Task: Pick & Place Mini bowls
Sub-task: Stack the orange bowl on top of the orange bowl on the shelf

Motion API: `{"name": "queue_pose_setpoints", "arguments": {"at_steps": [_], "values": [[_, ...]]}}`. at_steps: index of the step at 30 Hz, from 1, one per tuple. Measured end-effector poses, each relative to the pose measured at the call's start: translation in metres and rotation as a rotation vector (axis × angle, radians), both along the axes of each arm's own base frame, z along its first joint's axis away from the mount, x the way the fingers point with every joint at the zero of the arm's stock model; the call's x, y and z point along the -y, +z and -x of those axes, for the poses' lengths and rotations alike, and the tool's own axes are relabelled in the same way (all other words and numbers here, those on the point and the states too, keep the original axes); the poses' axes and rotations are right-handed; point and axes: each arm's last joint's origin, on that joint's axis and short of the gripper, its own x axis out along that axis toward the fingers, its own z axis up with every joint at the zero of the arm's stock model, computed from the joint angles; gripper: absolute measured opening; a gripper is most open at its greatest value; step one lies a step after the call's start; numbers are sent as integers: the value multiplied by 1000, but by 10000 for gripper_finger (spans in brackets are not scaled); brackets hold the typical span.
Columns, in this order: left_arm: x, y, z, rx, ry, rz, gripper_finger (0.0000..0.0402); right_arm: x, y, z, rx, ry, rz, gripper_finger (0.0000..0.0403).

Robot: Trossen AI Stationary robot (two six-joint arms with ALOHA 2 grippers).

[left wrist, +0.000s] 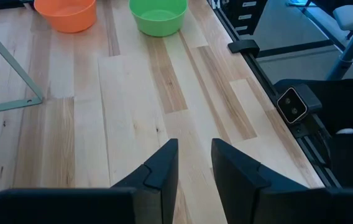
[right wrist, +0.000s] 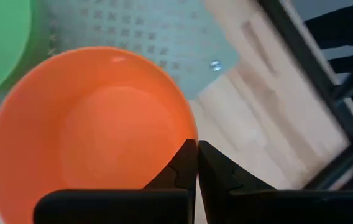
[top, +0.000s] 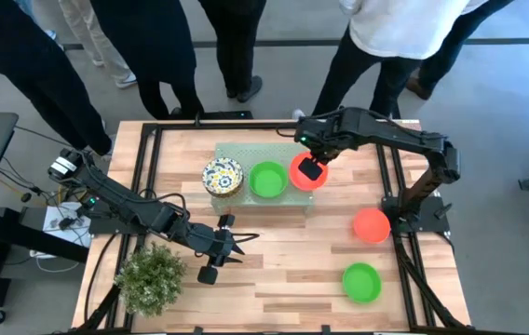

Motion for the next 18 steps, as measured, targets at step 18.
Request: {"name": "queue_pose_setpoints", "arguments": {"at_steps": [18], "values": [[0,0,0,0,0,0,97,0,-5,-8,11,67,-34,46]]}}
